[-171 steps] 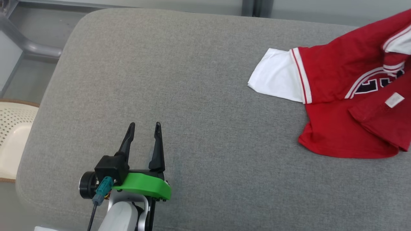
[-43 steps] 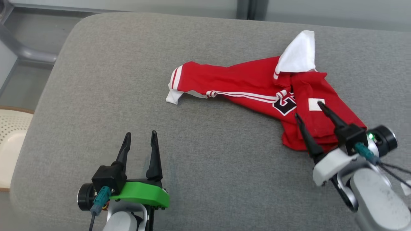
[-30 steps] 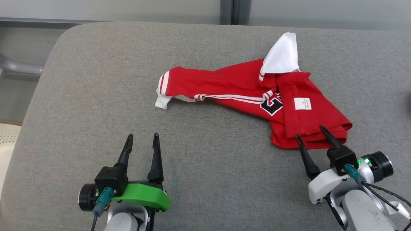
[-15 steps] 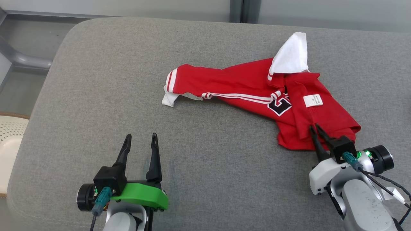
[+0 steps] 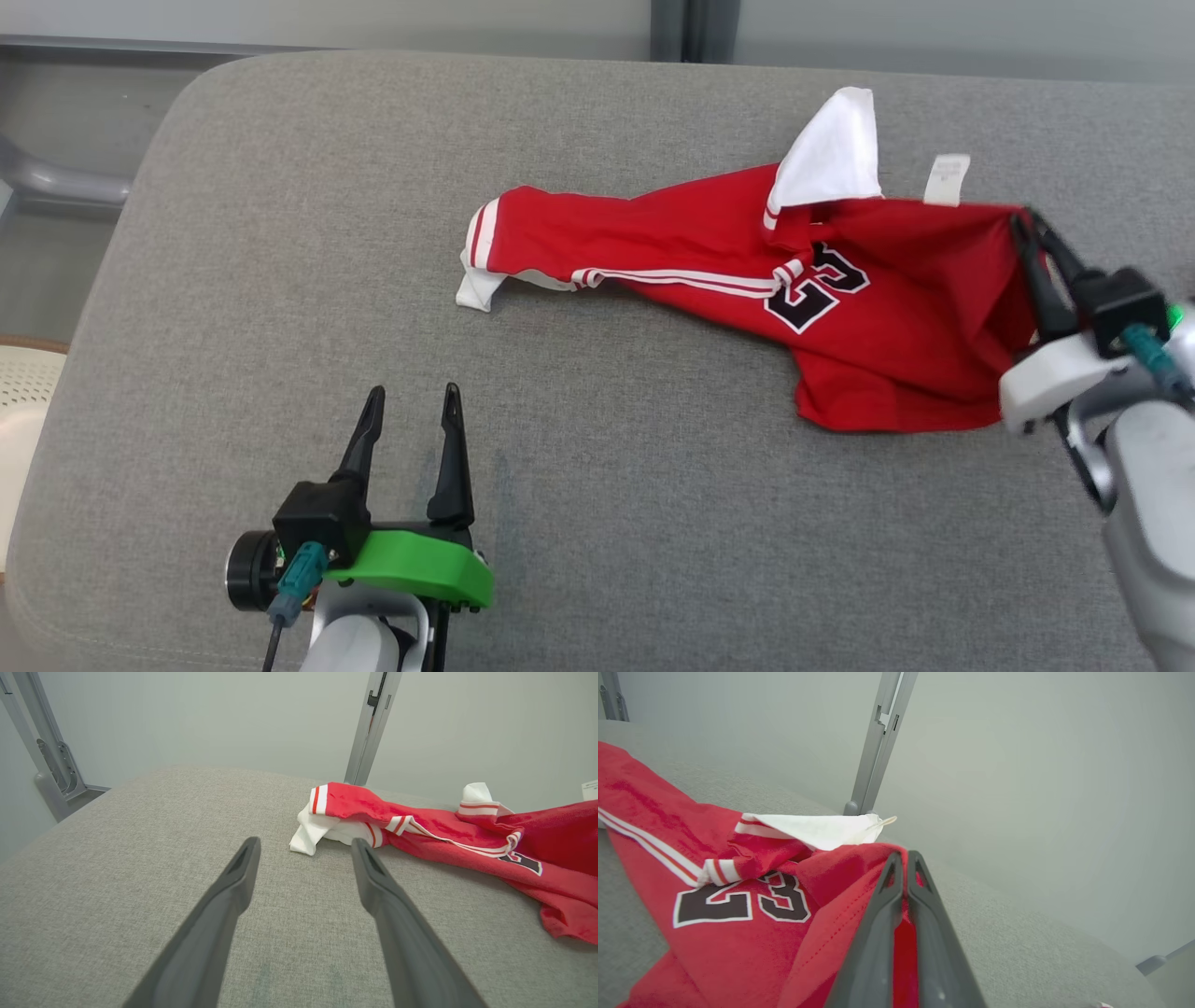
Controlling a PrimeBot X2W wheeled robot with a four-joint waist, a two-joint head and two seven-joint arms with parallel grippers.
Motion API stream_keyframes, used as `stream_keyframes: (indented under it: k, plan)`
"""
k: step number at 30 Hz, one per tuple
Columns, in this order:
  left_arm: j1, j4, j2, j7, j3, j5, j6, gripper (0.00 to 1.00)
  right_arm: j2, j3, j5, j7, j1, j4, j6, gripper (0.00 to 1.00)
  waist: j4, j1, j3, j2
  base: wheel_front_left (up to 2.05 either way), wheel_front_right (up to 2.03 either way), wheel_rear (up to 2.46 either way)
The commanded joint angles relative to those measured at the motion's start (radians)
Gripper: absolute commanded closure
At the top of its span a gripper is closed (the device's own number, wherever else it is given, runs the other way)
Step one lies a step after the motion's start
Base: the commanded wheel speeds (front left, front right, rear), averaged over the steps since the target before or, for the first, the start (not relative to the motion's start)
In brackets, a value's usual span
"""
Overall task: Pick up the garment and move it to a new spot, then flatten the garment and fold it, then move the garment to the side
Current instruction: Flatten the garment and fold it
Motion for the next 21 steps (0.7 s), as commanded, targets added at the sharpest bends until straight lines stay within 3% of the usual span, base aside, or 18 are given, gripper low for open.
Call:
stream_keyframes:
  k: [1, 9, 13, 21]
  plan:
    - [-0.019, -0.004, 0.004, -0.003, -0.003, -0.005, -0.004, 0.00, -0.031, 0.004, -0.006, 0.020, -0.045, -0.008, -0.001, 1.00, 0.009, 0.0000, 0.013, -0.0001, 0.00, 0.00, 0.00]
    - [-0.045, -0.005, 0.004, -0.003, -0.020, -0.017, 0.001, 0.00, -0.229, 0.050, -0.012, 0.121, -0.251, 0.112, -0.001, 1.00, 0.072, 0.0000, 0.058, -0.0001, 0.00, 0.00, 0.00]
    - [-0.053, -0.007, 0.004, -0.003, -0.027, -0.022, 0.003, 0.00, -0.314, 0.018, -0.009, 0.150, -0.335, 0.200, -0.002, 1.00, 0.112, 0.0000, 0.082, -0.0001, 0.00, 0.00, 0.00]
    - [-0.070, -0.008, 0.004, -0.003, -0.038, -0.022, -0.001, 0.00, -0.380, -0.071, -0.075, 0.181, -0.444, 0.349, -0.002, 1.00, 0.152, 0.0000, 0.125, -0.0001, 0.00, 0.00, 0.00]
